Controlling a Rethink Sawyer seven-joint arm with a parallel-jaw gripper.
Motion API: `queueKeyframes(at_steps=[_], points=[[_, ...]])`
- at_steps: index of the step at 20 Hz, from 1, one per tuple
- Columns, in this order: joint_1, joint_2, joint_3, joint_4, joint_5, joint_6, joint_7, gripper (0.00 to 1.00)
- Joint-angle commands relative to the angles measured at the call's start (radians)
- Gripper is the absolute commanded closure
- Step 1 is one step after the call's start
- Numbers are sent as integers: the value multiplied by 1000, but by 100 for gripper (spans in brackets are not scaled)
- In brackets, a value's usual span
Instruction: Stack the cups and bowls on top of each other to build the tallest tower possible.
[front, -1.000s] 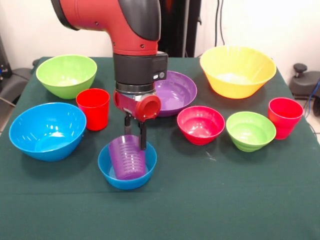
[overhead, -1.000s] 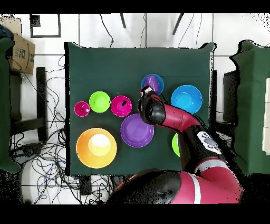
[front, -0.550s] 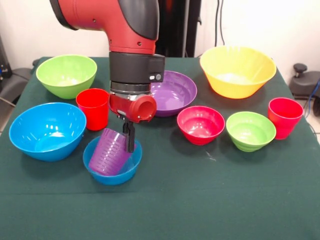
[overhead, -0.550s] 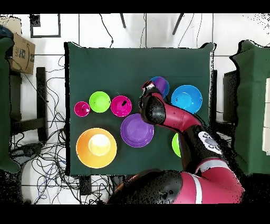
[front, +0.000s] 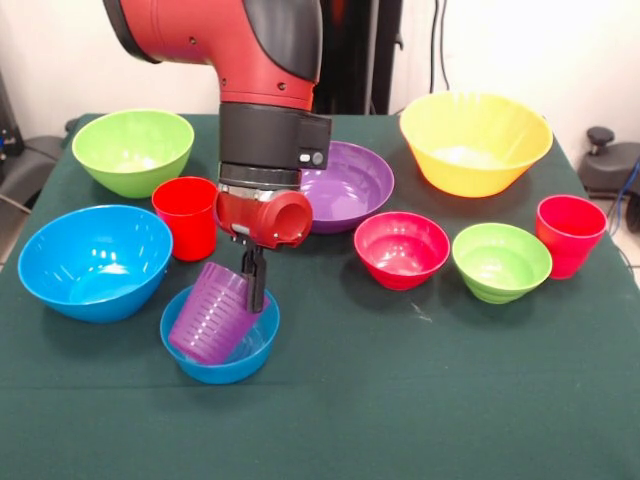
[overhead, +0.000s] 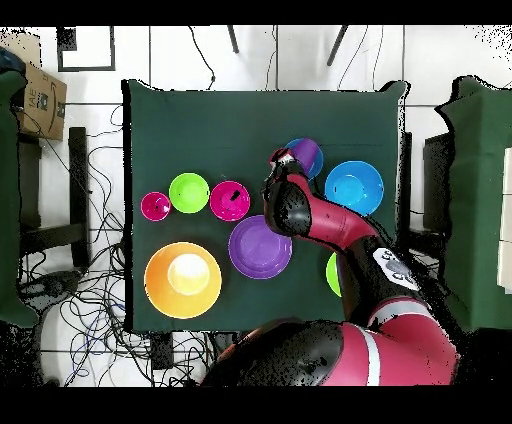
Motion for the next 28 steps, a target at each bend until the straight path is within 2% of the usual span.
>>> queueKeyframes(at_steps=[1, 5, 9, 10, 16, 20, 25, 28], points=[[19, 36, 65, -40, -12, 11, 88, 100], [-7, 19, 105, -14, 7, 107, 85, 100], [-98, -8, 235, 7, 68, 349, 54, 100], [-122, 1, 268, -6, 84, 412, 37, 100], [-180, 79, 360, -58, 158, 601, -3, 100], [-202, 120, 393, -85, 200, 728, -30, 100], [-201, 146, 392, -107, 231, 820, -24, 100], [-199, 190, 384, -153, 233, 858, -46, 100]])
